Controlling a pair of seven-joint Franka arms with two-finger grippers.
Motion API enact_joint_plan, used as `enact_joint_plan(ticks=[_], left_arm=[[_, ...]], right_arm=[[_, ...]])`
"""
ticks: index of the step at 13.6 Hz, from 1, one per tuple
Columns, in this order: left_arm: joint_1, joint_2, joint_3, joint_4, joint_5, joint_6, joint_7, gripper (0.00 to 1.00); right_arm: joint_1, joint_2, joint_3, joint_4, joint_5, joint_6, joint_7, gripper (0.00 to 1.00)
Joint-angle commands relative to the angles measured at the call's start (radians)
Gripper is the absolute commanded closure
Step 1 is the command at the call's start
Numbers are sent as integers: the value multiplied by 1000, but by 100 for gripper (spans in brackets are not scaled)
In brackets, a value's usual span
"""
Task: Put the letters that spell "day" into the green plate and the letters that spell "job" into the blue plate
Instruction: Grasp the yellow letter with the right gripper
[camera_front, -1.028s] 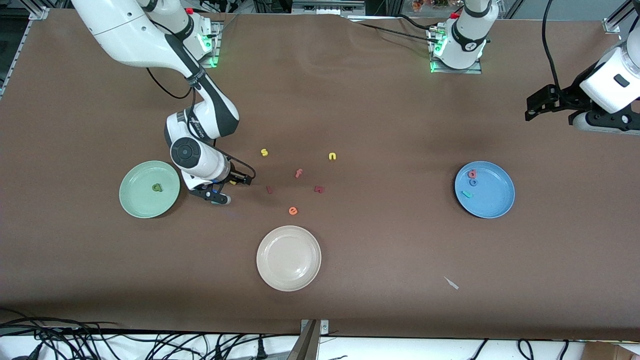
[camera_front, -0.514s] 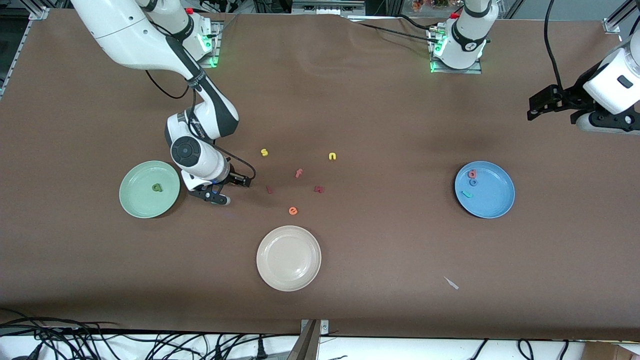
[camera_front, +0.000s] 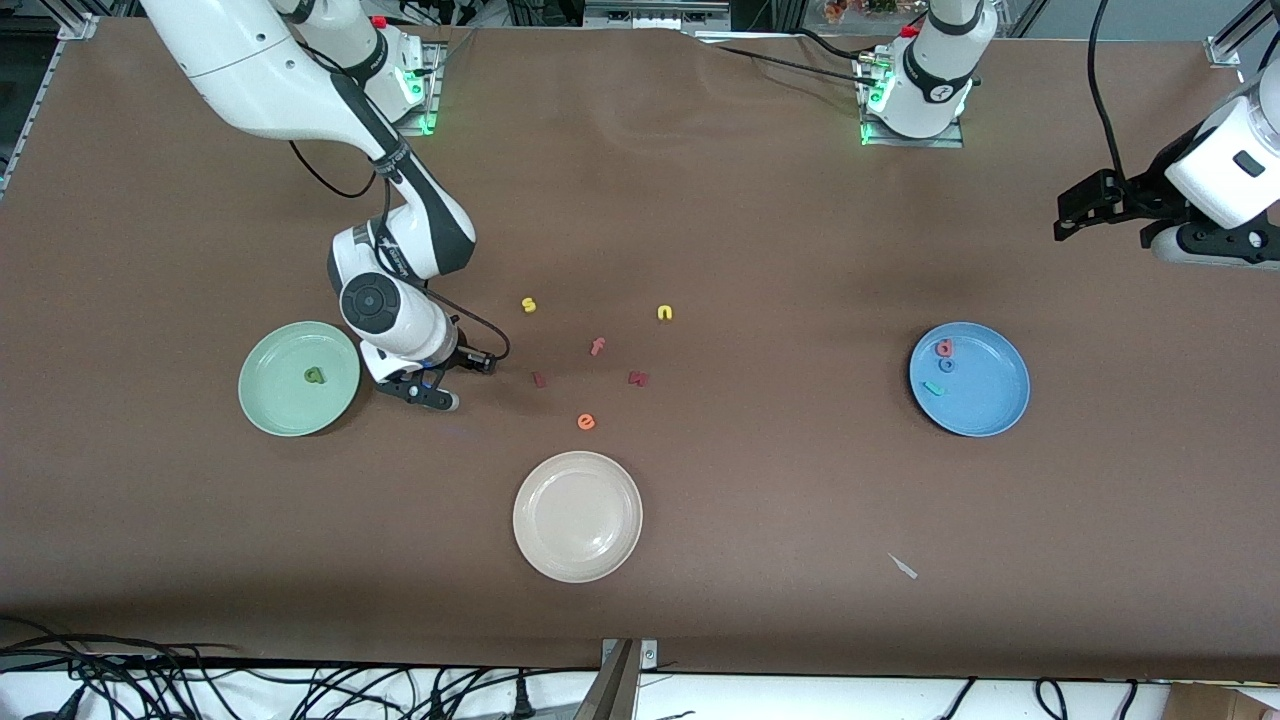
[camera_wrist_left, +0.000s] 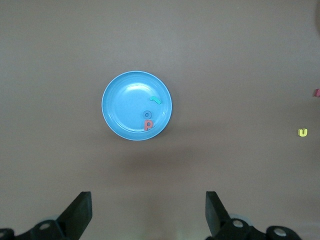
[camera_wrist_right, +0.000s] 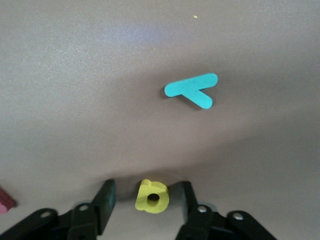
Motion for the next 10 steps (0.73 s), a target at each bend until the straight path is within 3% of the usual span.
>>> enact_joint_plan(ticks=[1,10], left_arm=[[5,16,1,35,-26,-25,5,0],[-1,15,0,35,-19,-26,7,0]], right_arm=[[-2,-5,2,-20,-12,21,-6,47],[-1,-2,2,-26,-18,21,-16,68]])
